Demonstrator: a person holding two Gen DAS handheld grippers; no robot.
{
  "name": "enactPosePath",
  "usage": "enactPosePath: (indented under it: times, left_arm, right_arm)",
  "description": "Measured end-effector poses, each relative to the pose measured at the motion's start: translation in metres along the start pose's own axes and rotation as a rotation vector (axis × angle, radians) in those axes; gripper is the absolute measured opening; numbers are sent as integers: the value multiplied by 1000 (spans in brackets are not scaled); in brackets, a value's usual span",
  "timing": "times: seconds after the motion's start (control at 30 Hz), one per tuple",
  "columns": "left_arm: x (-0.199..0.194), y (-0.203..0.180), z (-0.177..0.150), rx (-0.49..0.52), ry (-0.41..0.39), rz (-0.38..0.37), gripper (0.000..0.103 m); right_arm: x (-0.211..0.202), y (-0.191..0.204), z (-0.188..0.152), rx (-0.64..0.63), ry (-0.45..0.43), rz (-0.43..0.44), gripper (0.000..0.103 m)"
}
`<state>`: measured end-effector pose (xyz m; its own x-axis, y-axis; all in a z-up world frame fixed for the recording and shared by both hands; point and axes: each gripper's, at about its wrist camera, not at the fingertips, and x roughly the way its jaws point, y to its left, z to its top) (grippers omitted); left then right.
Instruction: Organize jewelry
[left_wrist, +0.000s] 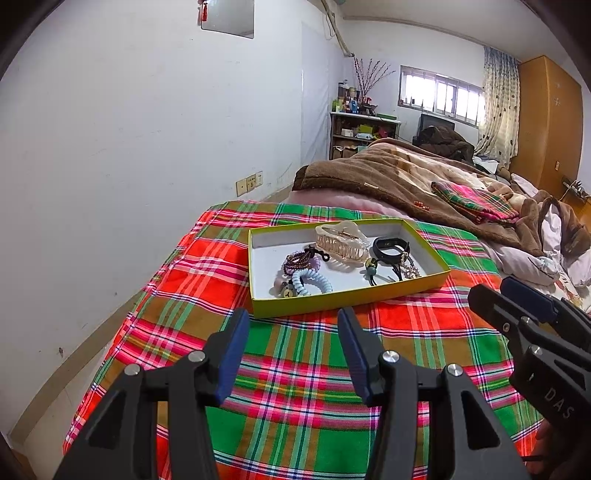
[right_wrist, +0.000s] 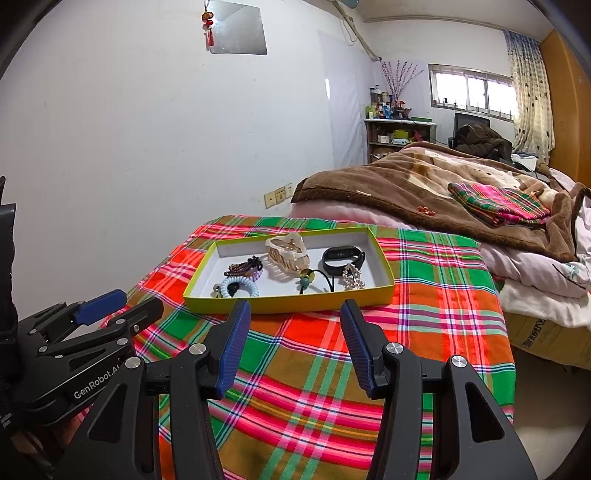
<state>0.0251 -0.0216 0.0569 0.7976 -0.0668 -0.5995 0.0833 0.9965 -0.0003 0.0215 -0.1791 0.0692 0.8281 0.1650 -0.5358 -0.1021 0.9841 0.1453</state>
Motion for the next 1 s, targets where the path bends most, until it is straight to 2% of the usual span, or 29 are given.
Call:
enactPosePath:
  times: [1.0]
  left_arm:
    - [3, -2, 1, 3, 7, -3, 52]
  right_arm:
    - [2, 0, -2, 7, -2, -1, 51]
